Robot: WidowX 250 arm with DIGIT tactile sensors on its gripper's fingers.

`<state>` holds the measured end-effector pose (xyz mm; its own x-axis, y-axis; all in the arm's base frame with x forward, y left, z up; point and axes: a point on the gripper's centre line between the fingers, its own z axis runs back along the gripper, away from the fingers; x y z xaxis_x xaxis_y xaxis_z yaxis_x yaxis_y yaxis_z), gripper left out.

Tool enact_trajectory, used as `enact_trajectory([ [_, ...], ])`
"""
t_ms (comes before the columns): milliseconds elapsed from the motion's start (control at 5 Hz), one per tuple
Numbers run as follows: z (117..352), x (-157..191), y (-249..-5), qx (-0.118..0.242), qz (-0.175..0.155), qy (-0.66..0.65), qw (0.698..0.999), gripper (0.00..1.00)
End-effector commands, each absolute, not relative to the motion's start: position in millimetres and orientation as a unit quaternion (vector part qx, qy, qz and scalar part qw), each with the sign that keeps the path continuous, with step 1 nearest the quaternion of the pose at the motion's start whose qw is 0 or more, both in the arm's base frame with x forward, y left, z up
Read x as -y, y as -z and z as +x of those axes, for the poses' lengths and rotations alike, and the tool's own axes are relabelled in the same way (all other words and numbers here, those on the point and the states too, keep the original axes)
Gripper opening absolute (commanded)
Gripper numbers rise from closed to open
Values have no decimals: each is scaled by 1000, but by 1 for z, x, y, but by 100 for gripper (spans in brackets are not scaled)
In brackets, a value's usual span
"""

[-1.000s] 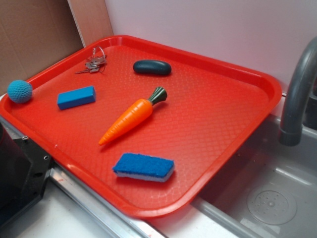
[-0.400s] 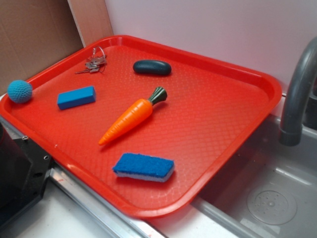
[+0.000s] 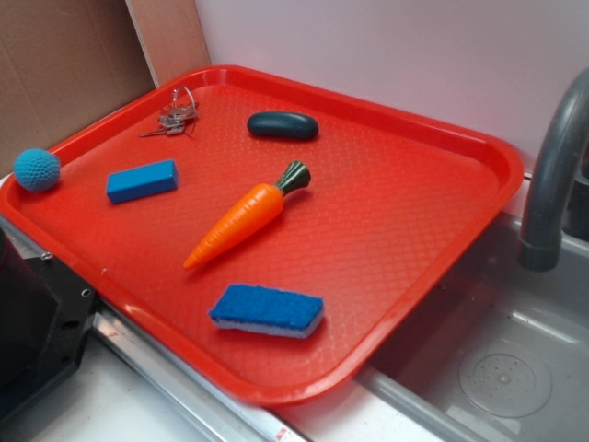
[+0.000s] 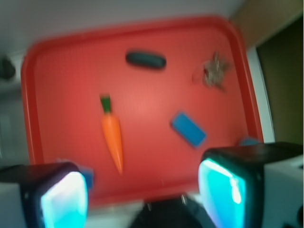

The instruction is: Grab the carrot.

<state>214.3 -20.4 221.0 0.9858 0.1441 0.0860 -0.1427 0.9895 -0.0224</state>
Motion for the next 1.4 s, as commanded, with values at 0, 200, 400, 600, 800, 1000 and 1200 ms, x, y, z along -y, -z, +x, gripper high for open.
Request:
enact_trajectory([
  [0, 204, 65, -176, 11, 8, -39, 999, 100],
  [200, 189, 87, -159, -13, 12, -35, 999, 100],
  [400, 190, 76, -144, -14, 43, -52, 998, 100],
  [600, 190, 76, -144, -14, 43, -52, 998, 100],
  [800, 190, 76, -144, -14, 43, -52, 998, 100],
  [1000, 190, 76, -144, -14, 43, -52, 998, 100],
  [1200, 190, 76, -144, -14, 43, -52, 998, 100],
])
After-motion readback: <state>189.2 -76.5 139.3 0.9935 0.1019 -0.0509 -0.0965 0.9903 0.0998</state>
